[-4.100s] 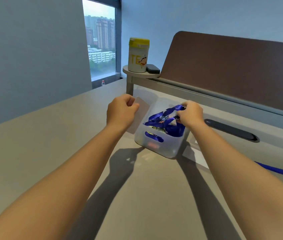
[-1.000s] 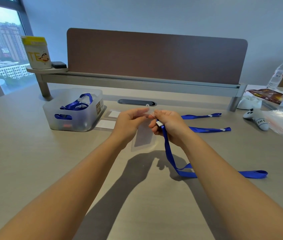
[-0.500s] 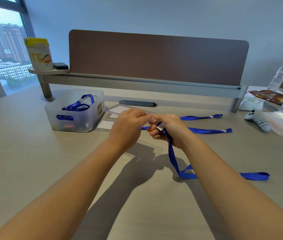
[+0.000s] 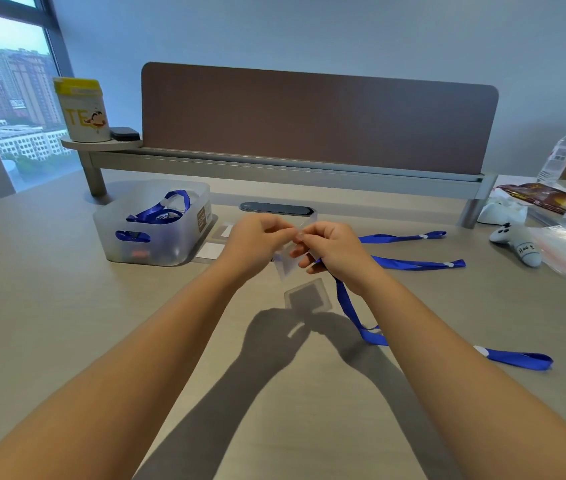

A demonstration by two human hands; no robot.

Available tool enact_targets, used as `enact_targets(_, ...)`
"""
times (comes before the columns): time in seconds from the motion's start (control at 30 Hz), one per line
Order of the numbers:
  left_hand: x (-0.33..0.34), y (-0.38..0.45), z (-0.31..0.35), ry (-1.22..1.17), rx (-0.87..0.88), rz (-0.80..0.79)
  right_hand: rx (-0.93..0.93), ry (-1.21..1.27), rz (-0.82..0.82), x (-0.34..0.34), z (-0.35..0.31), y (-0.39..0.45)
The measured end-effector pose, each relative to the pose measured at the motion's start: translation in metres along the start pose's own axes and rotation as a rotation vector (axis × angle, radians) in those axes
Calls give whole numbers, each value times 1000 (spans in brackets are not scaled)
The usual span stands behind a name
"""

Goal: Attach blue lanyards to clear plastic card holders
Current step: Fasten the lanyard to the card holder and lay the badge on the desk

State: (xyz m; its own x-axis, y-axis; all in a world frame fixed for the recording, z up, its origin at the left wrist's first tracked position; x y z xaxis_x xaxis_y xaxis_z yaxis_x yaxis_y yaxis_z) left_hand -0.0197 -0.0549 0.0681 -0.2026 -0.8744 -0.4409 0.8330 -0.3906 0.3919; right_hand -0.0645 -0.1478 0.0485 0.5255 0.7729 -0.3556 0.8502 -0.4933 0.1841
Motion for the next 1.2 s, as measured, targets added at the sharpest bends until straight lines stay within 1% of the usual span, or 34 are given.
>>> enact_targets(0.13, -2, 4, 4, 152, 11, -20, -83, -134, 14, 3, -5, -1)
enact_targets(0.23, -2, 5, 7, 262, 47, -51, -125, -172, 22, 4, -8, -2)
enact_targets(0.3, -3, 5, 10, 303, 75, -44, -145, -175, 35, 4, -12, -3)
enact_targets(0.47, -7, 5, 15, 337, 165, 22, -225, -200, 63, 4, -20, -5)
enact_targets(0.57, -8, 5, 11, 289, 156, 20, -250, -235, 45, 7, -23, -6)
enact_targets(0.63, -10, 4, 0, 158, 40, -17, -223, -224, 17, 8, -23, -6)
enact_targets(0.67, -11, 2, -10, 68, -72, -43, -190, -194, 9, 6, -23, -5)
enact_targets(0.73, -12, -11, -38, -66, -396, -126, -113, -114, 2, 2, -21, -4)
enact_targets(0.77, -10, -22, -52, -110, -565, -219, -90, -89, -7, 0, -21, -3)
enact_targets(0.8, -4, -35, -63, -170, -696, -339, -78, -69, -22, 0, -22, -4)
enact_targets(0.83, 3, -46, -69, -250, -785, -447, -74, -50, -42, 0, -23, -5)
enact_targets(0.87, 9, -54, -72, -344, -843, -504, -68, -29, -68, 2, -25, -7)
enact_targets(0.9, 13, -57, -71, -450, -885, -496, -54, -7, -98, 5, -25, -10)
enact_targets(0.93, 14, -56, -70, -573, -920, -427, -30, 15, -132, 8, -25, -13)
enact_targets(1.03, 5, -44, -66, -916, -950, -92, 65, 62, -192, 10, -15, -18)
enact_targets(1.07, 0, -40, -65, -955, -928, -4, 104, 59, -194, 9, -11, -19)
enact_targets(1.13, -14, -30, -63, -886, -843, 112, 173, -9, -175, 5, -4, -23)
enact_targets(1.2, -23, -23, -57, -821, -767, 185, 177, -172, -89, -3, 3, -23)
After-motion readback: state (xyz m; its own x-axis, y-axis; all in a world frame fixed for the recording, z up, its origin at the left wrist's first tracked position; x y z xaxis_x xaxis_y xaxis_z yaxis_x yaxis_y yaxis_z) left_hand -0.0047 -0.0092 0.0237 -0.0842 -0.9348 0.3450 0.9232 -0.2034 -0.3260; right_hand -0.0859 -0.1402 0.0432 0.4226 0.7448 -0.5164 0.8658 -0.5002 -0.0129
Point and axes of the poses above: each hand's wrist, its own y-axis towards the middle knuckle, its own x-axis out of the palm, z = x × y, the point moved 8 cm from there along y, towards the middle knuckle, and after that the axes turned 11 degrees about z, right-handed, at the moved point
